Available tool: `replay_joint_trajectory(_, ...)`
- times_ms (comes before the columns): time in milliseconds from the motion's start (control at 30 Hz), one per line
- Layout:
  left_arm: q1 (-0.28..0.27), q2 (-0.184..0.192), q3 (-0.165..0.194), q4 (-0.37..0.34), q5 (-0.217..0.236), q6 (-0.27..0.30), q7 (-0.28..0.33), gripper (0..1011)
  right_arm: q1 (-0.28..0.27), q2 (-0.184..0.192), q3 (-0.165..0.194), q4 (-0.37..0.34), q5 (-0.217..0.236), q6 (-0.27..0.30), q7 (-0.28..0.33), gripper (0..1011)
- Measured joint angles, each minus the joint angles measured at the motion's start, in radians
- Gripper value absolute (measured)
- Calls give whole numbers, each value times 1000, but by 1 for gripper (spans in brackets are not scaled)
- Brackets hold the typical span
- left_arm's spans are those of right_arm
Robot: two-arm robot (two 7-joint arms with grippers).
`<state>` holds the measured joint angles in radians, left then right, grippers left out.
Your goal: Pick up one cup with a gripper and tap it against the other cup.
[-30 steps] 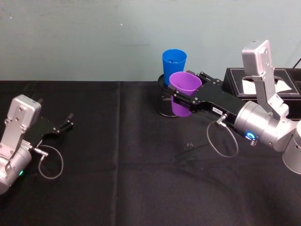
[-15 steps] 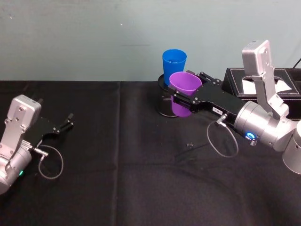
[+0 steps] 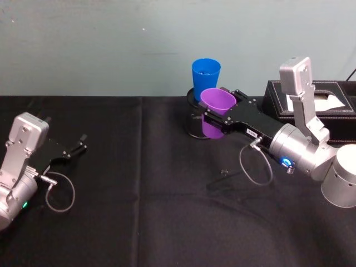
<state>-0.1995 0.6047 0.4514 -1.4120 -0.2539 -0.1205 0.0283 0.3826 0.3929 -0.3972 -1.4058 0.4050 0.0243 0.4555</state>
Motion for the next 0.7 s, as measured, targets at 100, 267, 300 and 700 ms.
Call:
replay_joint_trajectory(100,0,0,0,0,0,0,0,1000,27,-16,0,51,3,-13,13,739)
replay_joint_trajectory(267,0,0,0,0,0,0,0,1000,70,-38,-5,123,4,-32,33,739)
replay_joint_trajectory(300,0,0,0,0,0,0,0,1000,84,-46,-7,141,3,-37,38,739)
replay_joint_trajectory(700,0,0,0,0,0,0,0,1000,173,-80,-22,244,-20,-55,57,739)
